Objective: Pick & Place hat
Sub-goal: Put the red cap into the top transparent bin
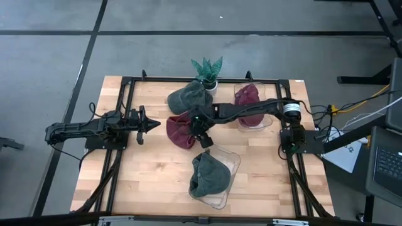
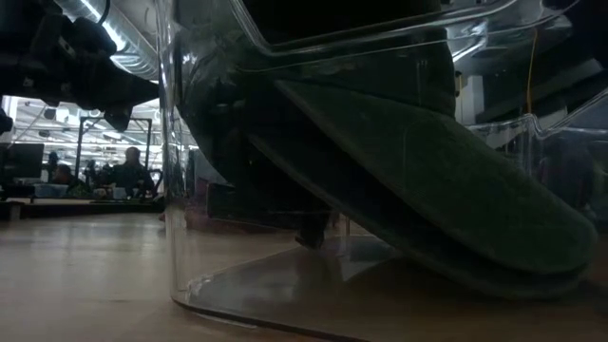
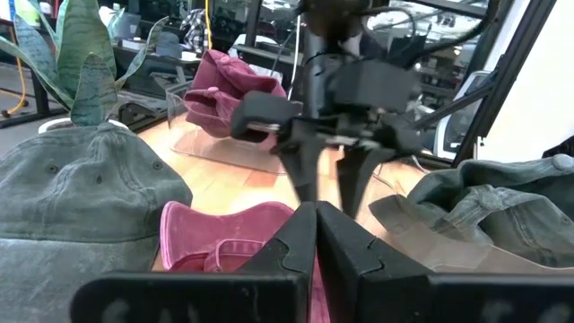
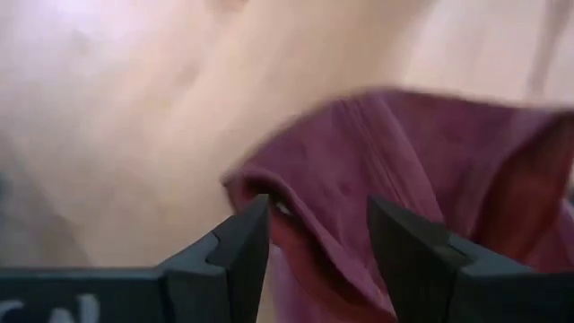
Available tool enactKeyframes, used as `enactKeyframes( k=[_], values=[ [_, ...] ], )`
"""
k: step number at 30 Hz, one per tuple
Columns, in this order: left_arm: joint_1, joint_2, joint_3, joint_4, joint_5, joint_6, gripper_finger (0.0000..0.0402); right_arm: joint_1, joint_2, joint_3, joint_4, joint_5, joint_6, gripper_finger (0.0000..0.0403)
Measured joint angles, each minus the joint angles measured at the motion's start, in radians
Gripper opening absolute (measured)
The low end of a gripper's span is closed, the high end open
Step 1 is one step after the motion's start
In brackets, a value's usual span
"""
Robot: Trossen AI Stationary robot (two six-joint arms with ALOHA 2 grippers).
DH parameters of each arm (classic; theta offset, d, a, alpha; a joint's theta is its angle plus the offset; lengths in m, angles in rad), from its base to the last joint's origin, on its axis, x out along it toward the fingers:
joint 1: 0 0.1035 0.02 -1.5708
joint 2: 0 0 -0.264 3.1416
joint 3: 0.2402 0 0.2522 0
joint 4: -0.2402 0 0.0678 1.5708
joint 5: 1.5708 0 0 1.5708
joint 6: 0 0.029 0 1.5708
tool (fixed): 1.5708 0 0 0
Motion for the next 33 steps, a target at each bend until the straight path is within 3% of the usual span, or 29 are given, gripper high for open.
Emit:
enactKeyframes(
  k=[3, 10, 14, 20, 26, 33],
  values=[
    [0.0, 0.0, 0.0, 0.0, 0.0, 0.0, 0.0006, -0.006, 0.012, 0.0, -0.019, 0.075, 0.031, 0.0185],
    [0.0, 0.0, 0.0, 0.0, 0.0, 0.0, 0.001, -0.042, 0.01, 0.0, -0.089, 0.069, 0.175, 0.0185],
    [0.0, 0.0, 0.0, 0.0, 0.0, 0.0, 0.0009, -0.087, 0.007, 0.047, -0.117, 0.141, 0.413, 0.0185],
    [0.0, 0.0, 0.0, 0.0, 0.0, 0.0, 0.0007, -0.101, 0.004, 0.08, -0.171, 0.145, 0.817, 0.0185],
    [0.0, 0.0, 0.0, 0.0, 0.0, 0.0, 0.001, -0.058, 0.01, 0.081, -0.179, 0.144, 0.73, 0.0193],
    [0.0, 0.0, 0.0, 0.0, 0.0, 0.0, 0.0006, -0.02, 0.012, 0.082, -0.087, 0.146, 0.597, 0.025]
  ],
)
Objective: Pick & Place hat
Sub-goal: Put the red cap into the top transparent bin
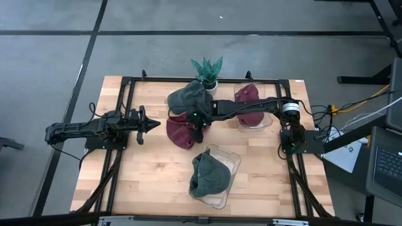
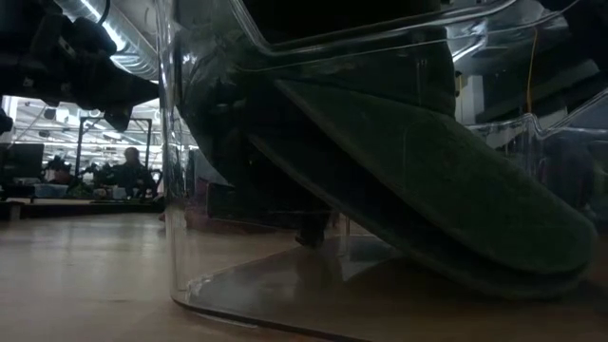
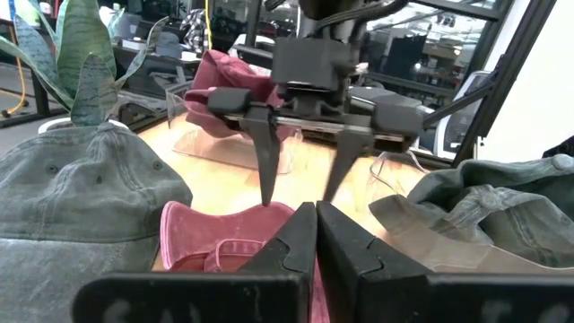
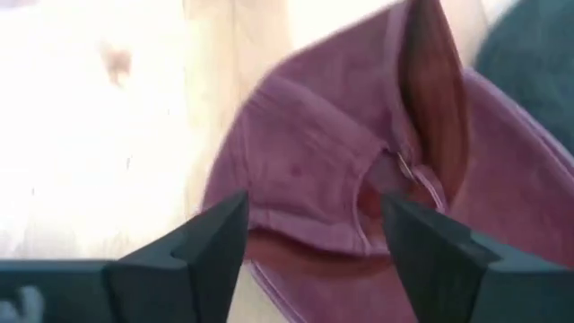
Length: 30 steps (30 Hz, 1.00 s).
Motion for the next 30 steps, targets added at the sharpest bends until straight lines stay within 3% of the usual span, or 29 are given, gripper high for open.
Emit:
enactKeyframes(
  k=[6, 9, 17, 23, 27, 30],
  values=[
    [0.0, 0.0, 0.0, 0.0, 0.0, 0.0, 0.001, 0.021, 0.006, 0.001, 0.037, 0.03, 0.04, 0.0287],
    [0.0, 0.0, 0.0, 0.0, 0.0, 0.0, 0.001, 0.041, 0.008, 0.001, 0.005, -0.032, 0.042, 0.0289],
    [0.0, 0.0, 0.0, 0.0, 0.0, 0.0, 0.0007, 0.059, 0.079, 0.001, -0.051, -0.085, -0.209, 0.0289],
    [0.0, 0.0, 0.0, 0.0, 0.0, 0.0, 0.001, 0.056, 0.12, 0.002, -0.002, -0.061, -0.251, 0.0289],
    [0.0, 0.0, 0.0, 0.0, 0.0, 0.0, 0.0008, 0.049, 0.123, 0.001, -0.015, -0.05, -0.297, 0.0274],
    [0.0, 0.0, 0.0, 0.0, 0.0, 0.0, 0.0006, 0.049, 0.123, 0.001, -0.037, -0.049, -0.309, 0.0239]
  ],
)
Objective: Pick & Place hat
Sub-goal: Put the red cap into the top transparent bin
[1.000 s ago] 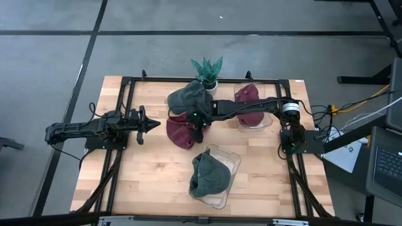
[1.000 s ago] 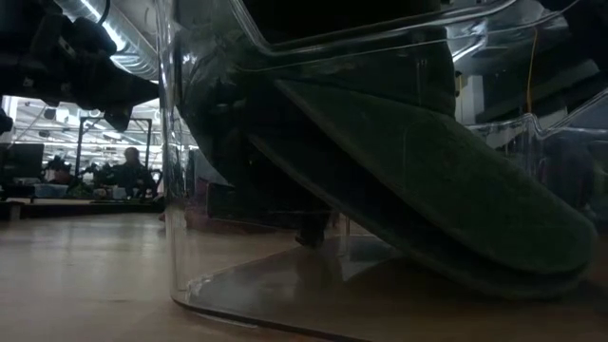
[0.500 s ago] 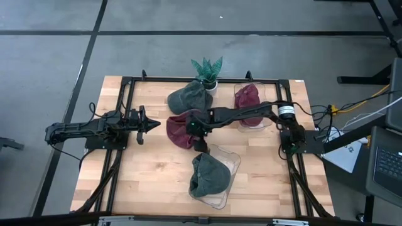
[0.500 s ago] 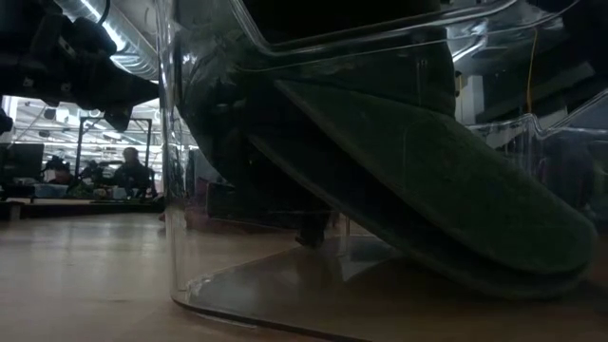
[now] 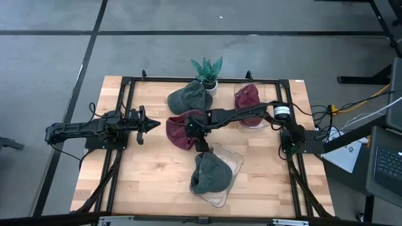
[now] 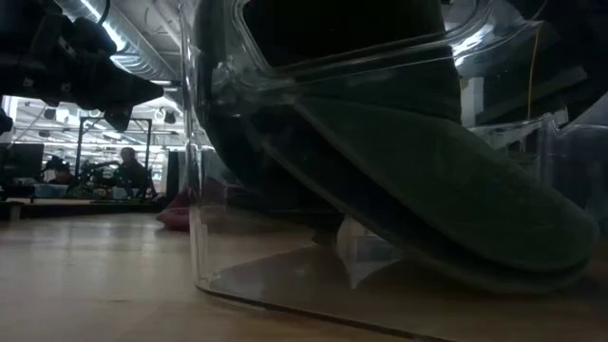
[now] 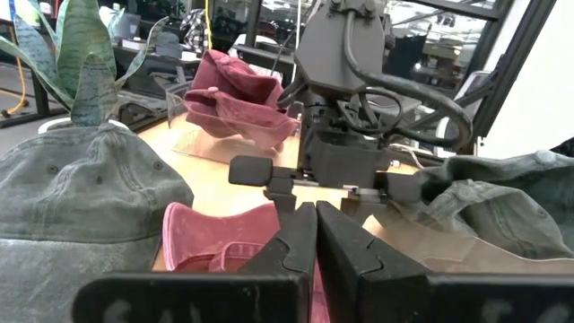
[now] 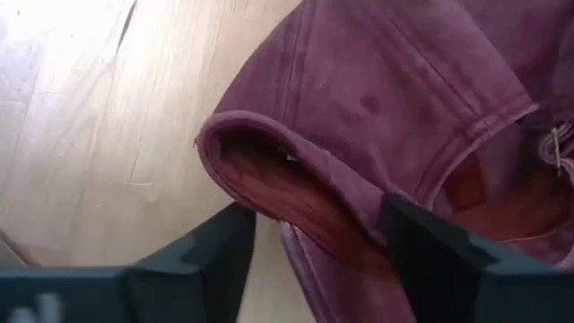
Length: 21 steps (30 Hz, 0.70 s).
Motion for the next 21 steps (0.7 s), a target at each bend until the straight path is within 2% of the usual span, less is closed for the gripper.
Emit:
enactKeyframes(
  k=[12, 16, 21],
  values=[
    [0.0, 0.0, 0.0, 0.0, 0.0, 0.0, 0.0007, 0.001, 0.008, 0.03, -0.001, 0.027, 0.054, 0.0021],
    [0.0, 0.0, 0.0, 0.0, 0.0, 0.0, 0.0007, 0.0, 0.008, 0.083, -0.051, 0.005, 0.057, 0.0023],
    [0.0, 0.0, 0.0, 0.0, 0.0, 0.0, 0.001, -0.014, 0.008, 0.193, -0.153, -0.141, 0.073, 0.0021]
  ],
)
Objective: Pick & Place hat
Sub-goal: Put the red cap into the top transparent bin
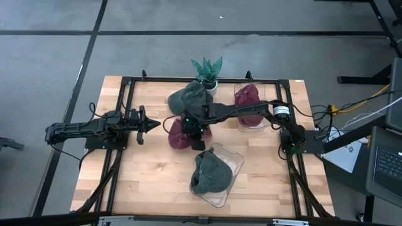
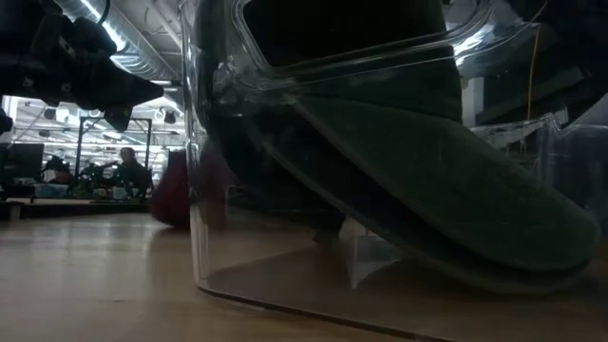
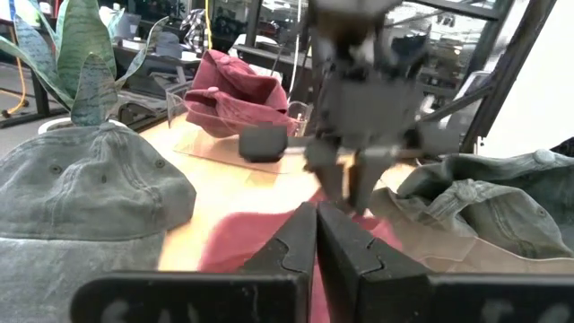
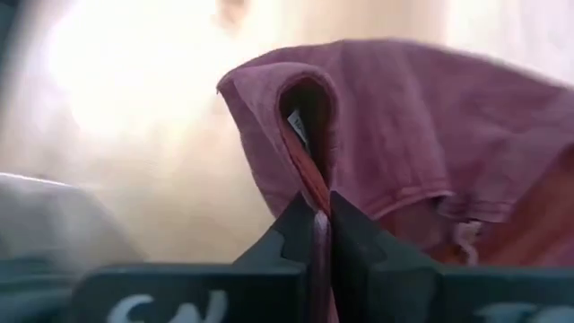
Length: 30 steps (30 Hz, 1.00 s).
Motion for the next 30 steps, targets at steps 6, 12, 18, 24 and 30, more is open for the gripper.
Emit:
enactKeyframes(
  k=[6, 12, 18, 24, 30],
  values=[
    [0.0, 0.0, 0.0, 0.0, 0.0, 0.0, 0.0007, -0.049, -0.001, 0.129, -0.035, -0.28, 0.103, 0.0017],
    [0.0, 0.0, 0.0, 0.0, 0.0, 0.0, 0.0008, -0.097, -0.002, 0.224, -0.036, -0.455, 0.194, 0.0016],
    [0.0, 0.0, 0.0, 0.0, 0.0, 0.0, 0.001, -0.124, -0.007, 0.289, -0.034, -0.552, 0.227, 0.0016],
    [0.0, 0.0, 0.0, 0.0, 0.0, 0.0, 0.0006, -0.135, -0.039, 0.292, -0.037, -0.634, 0.239, 0.0016],
    [0.0, 0.0, 0.0, 0.0, 0.0, 0.0, 0.001, -0.145, -0.039, 0.223, 0.101, -0.763, 0.388, 0.0016]
  ],
)
